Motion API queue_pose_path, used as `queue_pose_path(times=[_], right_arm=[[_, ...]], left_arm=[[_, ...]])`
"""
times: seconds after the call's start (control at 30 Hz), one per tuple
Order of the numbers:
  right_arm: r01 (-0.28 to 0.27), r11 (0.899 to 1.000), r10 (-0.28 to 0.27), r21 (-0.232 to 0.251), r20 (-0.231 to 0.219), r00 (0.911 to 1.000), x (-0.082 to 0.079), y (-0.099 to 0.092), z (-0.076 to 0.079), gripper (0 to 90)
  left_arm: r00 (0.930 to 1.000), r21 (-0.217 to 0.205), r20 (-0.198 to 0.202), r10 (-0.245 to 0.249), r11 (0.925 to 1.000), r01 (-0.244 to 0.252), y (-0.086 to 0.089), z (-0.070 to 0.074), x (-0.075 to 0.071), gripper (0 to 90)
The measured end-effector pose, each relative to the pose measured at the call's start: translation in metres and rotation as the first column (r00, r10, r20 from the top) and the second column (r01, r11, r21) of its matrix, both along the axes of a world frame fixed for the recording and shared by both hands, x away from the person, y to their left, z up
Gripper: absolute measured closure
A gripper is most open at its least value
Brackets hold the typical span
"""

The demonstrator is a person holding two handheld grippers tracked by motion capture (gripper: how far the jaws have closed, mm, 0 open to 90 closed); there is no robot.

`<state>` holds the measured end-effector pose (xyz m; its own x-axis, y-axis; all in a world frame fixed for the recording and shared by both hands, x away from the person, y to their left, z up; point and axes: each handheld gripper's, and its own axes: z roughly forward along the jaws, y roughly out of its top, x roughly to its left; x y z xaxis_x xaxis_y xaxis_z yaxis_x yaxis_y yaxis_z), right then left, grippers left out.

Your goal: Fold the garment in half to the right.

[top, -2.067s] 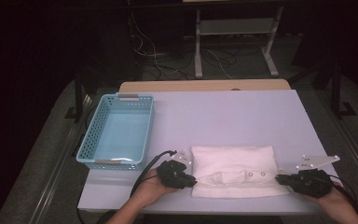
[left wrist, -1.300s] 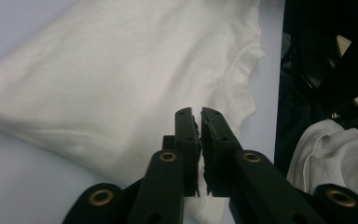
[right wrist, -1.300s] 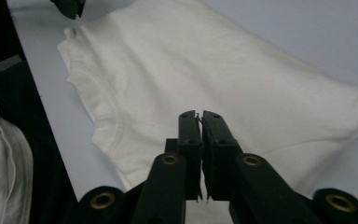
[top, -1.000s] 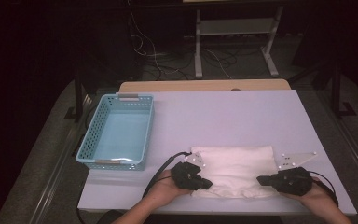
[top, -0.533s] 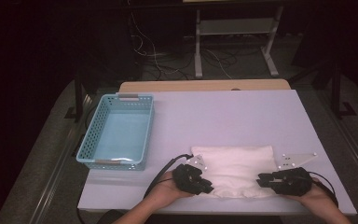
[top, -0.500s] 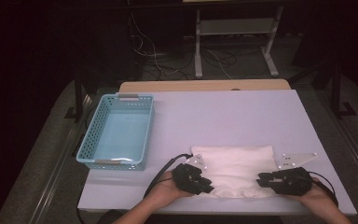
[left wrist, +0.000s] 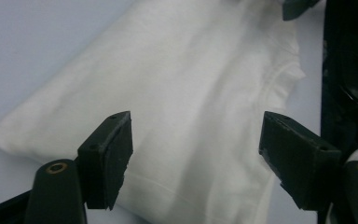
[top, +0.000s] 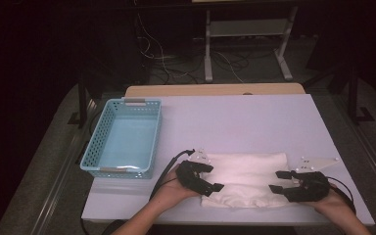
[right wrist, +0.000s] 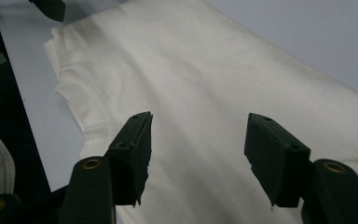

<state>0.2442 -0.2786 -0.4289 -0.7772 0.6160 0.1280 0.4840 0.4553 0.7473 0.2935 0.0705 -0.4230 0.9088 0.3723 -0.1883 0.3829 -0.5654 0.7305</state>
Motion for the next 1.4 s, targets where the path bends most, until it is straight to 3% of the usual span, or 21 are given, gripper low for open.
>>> queue_pose_path(times=[0.2,0.4,0.7,0.97,1.07,1.23,1.4], right_arm=[[0.005,1.0,-0.005,-0.007,0.0,1.0,0.0,-0.001,-0.002,39.6],[0.014,1.0,-0.014,-0.005,0.005,0.9999,0.0,-0.002,-0.001,39.1],[0.021,1.0,-0.02,-0.006,0.01,0.9997,0.0,-0.003,-0.002,38.7],[0.022,1.0,-0.022,-0.007,0.014,0.9997,0.0,-0.004,-0.002,38.7],[0.022,1.0,-0.022,-0.008,0.015,0.9996,0.0,-0.004,-0.002,38.7],[0.024,1.0,-0.023,-0.009,0.015,0.9996,0.0,-0.004,-0.002,38.7],[0.024,1.0,-0.024,-0.009,0.014,0.9996,0.0,-0.004,-0.003,38.7]], left_arm=[[0.9975,-0.005,0.023,0.067,0.9977,-0.067,0.002,0.002,0.011,19.9],[0.9891,0.002,0.063,0.133,0.991,-0.134,0.003,0.004,0.024,15.0],[0.9817,0.046,0.043,0.186,0.9812,-0.188,0.002,-0.002,0.048,6.7],[0.9711,0.073,0.061,0.231,0.9693,-0.235,0.003,-0.008,0.065,2.0],[0.9666,0.085,0.05,0.252,0.9632,-0.255,0.005,-0.01,0.069,4.0],[0.9576,0.082,0.041,0.285,0.9542,-0.288,0.01,-0.011,0.076,14.6],[0.9574,0.088,0.021,0.288,0.9533,-0.289,0.013,-0.013,0.077,24.5]])
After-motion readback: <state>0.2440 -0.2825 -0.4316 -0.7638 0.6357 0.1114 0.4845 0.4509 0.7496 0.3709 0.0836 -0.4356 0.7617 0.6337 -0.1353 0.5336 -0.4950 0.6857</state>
